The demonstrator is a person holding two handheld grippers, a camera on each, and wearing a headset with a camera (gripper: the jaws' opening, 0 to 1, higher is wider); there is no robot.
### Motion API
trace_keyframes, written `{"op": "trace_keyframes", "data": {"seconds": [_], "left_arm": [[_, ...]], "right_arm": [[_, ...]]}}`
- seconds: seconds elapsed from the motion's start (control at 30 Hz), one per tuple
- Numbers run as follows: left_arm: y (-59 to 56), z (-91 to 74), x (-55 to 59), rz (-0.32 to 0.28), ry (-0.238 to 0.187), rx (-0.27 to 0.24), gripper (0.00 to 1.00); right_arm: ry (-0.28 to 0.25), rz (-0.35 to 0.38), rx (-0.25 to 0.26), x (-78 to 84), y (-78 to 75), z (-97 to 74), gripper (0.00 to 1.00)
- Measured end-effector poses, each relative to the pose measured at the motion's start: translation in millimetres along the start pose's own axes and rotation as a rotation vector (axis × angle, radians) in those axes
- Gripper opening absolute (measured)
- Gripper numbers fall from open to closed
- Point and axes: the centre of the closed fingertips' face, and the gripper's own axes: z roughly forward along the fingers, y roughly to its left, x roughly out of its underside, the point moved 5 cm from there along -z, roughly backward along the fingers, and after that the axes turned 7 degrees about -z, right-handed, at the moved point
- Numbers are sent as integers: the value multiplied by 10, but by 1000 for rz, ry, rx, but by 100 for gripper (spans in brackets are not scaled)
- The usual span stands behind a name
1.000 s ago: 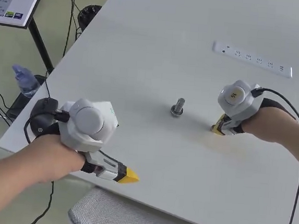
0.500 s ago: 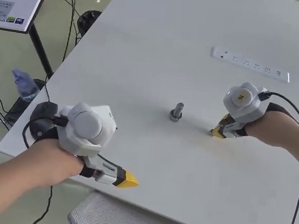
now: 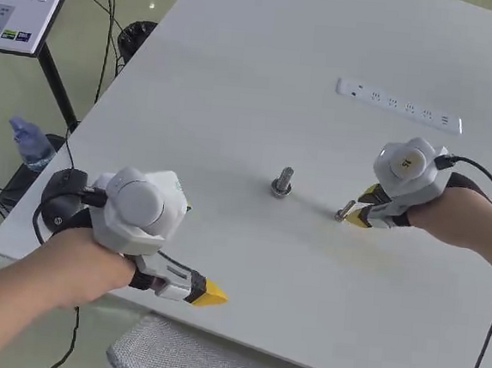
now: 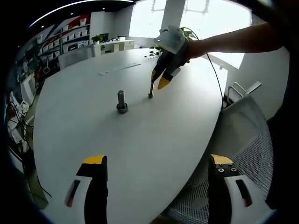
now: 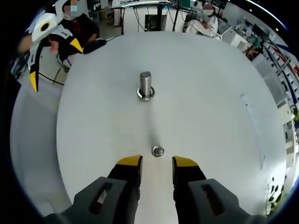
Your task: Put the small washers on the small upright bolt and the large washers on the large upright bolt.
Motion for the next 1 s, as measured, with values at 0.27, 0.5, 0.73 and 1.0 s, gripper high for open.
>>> {"op": "trace_keyframes", "data": {"seconds": [0.27, 0.5, 0.73, 1.0], "left_arm": [[-73, -30, -38, 4, -18, -2, 89], [-92, -61, -75, -15, -53, -10, 90], [-82, -125, -136, -33, -80, -21, 90], [-85, -159, -155, -19, -85, -27, 90]], "right_arm": [[-126, 96, 17, 11, 105, -185, 28], [-224, 152, 47, 37, 199, -386, 30], [-338, 263, 89, 38, 281, -561, 37], [-421, 330, 141, 87, 374, -722, 47]]}}
